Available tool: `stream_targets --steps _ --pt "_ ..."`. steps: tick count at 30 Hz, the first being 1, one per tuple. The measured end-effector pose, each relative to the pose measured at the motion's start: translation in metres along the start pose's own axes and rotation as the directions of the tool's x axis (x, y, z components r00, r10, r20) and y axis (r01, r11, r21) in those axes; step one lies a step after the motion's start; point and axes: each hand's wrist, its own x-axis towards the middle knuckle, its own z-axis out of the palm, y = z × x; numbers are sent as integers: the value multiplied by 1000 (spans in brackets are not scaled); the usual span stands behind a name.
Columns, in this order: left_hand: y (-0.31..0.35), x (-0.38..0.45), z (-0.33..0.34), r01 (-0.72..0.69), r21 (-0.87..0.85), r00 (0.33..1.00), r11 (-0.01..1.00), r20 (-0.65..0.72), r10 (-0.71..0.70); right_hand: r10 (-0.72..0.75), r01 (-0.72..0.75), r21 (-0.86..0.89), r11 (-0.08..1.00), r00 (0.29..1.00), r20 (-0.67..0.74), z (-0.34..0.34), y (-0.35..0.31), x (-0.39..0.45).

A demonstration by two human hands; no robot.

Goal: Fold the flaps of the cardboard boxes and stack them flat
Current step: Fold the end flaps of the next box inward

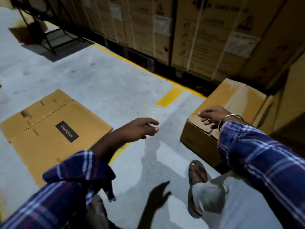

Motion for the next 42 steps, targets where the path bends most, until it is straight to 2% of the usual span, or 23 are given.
stream_targets --steps 5,7,9,13,15,17,20,24,26,28,31,34,38,42 --pt "3 52 84 19 -103 1000 995 27 -16 264 -286 -148 947 952 -152 -74 84 76" --pt "1 78 104 57 -109 998 992 36 -53 349 -382 -132 915 912 -217 -87 103 78" --pt "-1 109 118 88 -114 996 990 14 -87 387 -422 -90 902 883 -265 -87 113 67" --pt "-4 172 142 112 -126 991 986 -52 -120 466 -473 11 881 864 -192 -75 146 74" --pt "-3 203 154 105 -121 991 987 -74 -114 469 -485 -25 874 857 -213 -66 163 83" --pt "-2 237 166 87 -42 991 995 -94 -91 512 -543 -82 836 825 -240 -60 174 92" --pt "-5 278 176 79 72 992 994 -104 -71 503 -554 -103 826 807 -309 -54 185 98" --pt "-9 313 180 109 120 967 987 -245 -77 461 -553 -172 815 800 -384 -37 203 101" --pt "-15 326 178 154 42 955 987 -264 -138 389 -493 -172 853 820 -419 -25 216 102" --pt "-27 341 175 206 -42 954 978 -212 -210 316 -429 -163 889 830 -461 -15 226 104" --pt "-43 347 176 204 -25 959 979 -197 -205 259 -389 -171 905 825 -503 -2 230 109" --pt "-50 351 177 168 -26 961 985 -217 -170 263 -399 -158 903 807 -529 10 228 114" --pt "-48 351 172 186 -65 964 980 -179 -195 259 -397 -162 904 806 -532 23 219 114" --pt "-65 347 157 174 -108 961 979 -197 -193 295 -416 -166 894 825 -483 34 202 113"
